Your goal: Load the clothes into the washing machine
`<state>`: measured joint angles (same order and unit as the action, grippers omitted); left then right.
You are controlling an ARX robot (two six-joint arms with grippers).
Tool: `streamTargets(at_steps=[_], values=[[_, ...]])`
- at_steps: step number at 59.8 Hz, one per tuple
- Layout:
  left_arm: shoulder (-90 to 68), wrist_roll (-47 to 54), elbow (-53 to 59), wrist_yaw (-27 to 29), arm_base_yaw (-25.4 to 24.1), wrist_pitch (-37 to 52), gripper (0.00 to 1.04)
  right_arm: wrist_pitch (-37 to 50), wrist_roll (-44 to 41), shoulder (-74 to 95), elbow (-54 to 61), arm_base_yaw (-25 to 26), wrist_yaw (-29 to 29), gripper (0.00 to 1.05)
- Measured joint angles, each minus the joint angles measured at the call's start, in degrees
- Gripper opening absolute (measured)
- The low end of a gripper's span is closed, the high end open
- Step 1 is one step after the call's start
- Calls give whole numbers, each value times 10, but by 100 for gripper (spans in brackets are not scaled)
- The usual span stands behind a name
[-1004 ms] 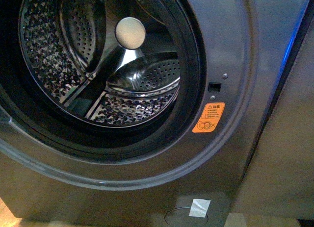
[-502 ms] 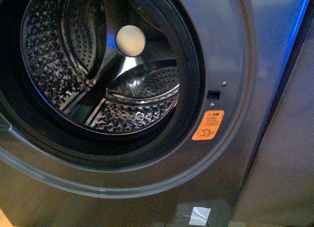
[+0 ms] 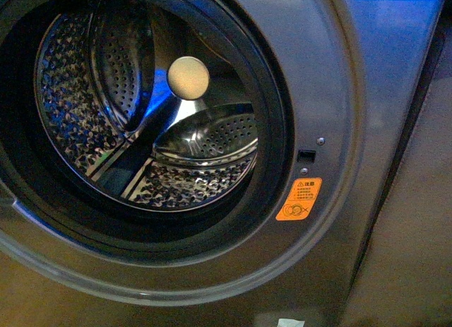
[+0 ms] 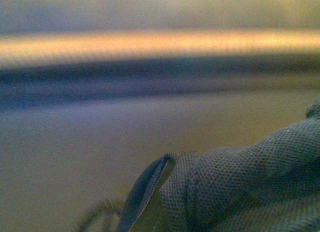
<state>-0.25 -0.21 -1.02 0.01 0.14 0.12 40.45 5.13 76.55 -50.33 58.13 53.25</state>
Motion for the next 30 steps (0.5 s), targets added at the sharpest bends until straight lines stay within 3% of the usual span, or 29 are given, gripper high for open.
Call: streamTargets(at_steps=[14,20,30], values=[[0,0,0,0,0,0,98,-37,115,-56,-155,-72,-27,5],[0,0,0,0,0,0,98,-118,148,-54,-290,-138,-70,5],[0,0,0,0,0,0,98,-290,127,-28,-494,-265,-131,5]])
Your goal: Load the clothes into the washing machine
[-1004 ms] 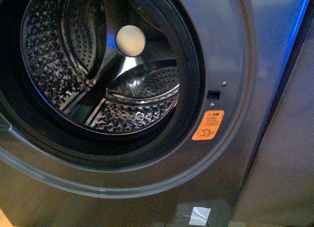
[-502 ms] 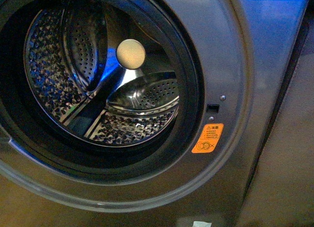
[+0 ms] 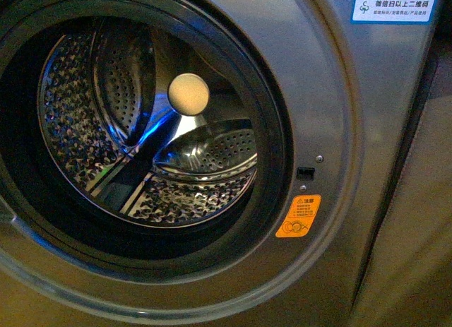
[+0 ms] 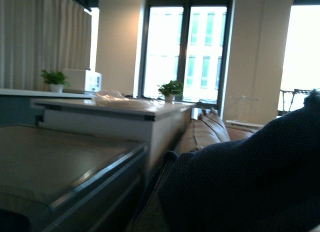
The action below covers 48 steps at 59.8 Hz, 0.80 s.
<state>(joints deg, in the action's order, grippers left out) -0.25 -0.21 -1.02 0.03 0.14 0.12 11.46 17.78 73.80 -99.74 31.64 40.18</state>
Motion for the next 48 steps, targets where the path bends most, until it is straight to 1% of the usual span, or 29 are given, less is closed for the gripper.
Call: streamTargets(at_steps=[1,3,4,6,7,8,12,14,16,18,20,27,32,38,41,48], values=[[0,0,0,0,0,0,98,-11,-3,2,-11,-9,-4,5],[0,0,0,0,0,0,98,-57,-18,12,-55,-45,-22,5],[0,0,0,0,0,0,98,-68,-23,15,-66,-54,-27,5],[0,0,0,0,0,0,98,-115,-39,27,-109,-94,-47,5],[0,0,0,0,0,0,98,-127,-46,30,-120,-104,-52,5],[0,0,0,0,0,0,98,-156,-59,38,-145,-129,-66,5],[0,0,0,0,0,0,98,-239,-95,61,-211,-203,-105,5],[0,0,0,0,0,0,98,-268,-104,70,-233,-229,-119,5],[0,0,0,0,0,0,98,-314,-117,83,-263,-273,-140,5],[0,0,0,0,0,0,98,-340,-122,90,-278,-297,-149,5],[0,0,0,0,0,0,98,-375,-125,99,-294,-332,-158,5],[0,0,0,0,0,0,98,-452,-115,117,-315,-410,-156,5],[0,0,0,0,0,0,98,-463,-100,121,-308,-436,-142,5],[0,0,0,0,0,0,98,-460,-85,116,-284,-452,-122,5],[0,0,0,0,0,0,98,-446,-86,106,-258,-457,-120,5],[0,0,0,0,0,0,98,-423,-89,77,-188,-463,-85,5]])
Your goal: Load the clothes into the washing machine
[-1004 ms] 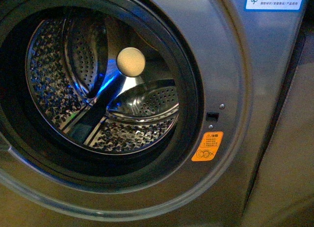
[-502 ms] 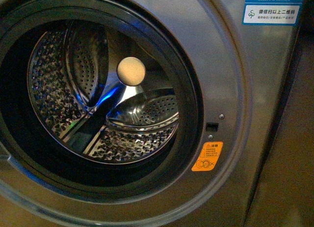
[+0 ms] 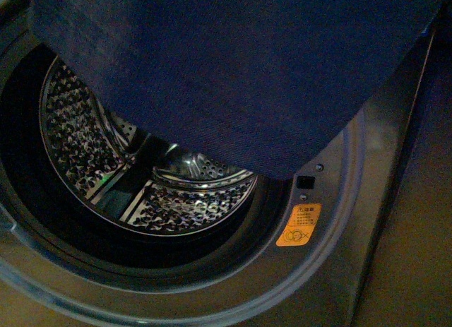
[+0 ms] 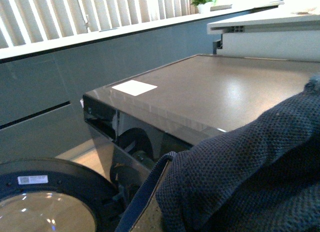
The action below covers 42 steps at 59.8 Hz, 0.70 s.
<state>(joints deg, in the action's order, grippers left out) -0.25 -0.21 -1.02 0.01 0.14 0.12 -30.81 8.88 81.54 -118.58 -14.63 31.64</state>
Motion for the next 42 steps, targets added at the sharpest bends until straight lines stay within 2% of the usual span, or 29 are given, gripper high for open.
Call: streamTargets(at_steps=[42], values=[[0,0,0,0,0,0,98,3,-7,-11,23,-2,12,5]])
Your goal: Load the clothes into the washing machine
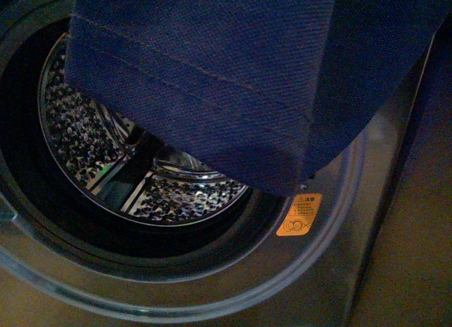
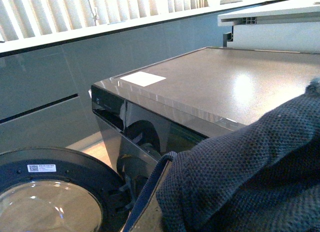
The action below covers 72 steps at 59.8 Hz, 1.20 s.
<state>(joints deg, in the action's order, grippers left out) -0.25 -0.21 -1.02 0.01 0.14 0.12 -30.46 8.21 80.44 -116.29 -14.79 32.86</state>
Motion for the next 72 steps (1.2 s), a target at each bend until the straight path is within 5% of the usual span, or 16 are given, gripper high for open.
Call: streamTargets(at_steps=[32,36,42,54,72], values=[[0,-3,0,-4,-1,0,98,0,0,0,0,0,0,5],[-37,-65,-1,-148,-53,72,98,0,0,0,0,0,0,5],[-166,-144,-23,-290,-116,224,98,0,0,0,0,0,0,5],[-386,-166,-163,-337,-106,392,98,0,0,0,0,0,0,5],[-526,-210,-304,-483,14,504,98,0,0,-1,0,0,0,5]])
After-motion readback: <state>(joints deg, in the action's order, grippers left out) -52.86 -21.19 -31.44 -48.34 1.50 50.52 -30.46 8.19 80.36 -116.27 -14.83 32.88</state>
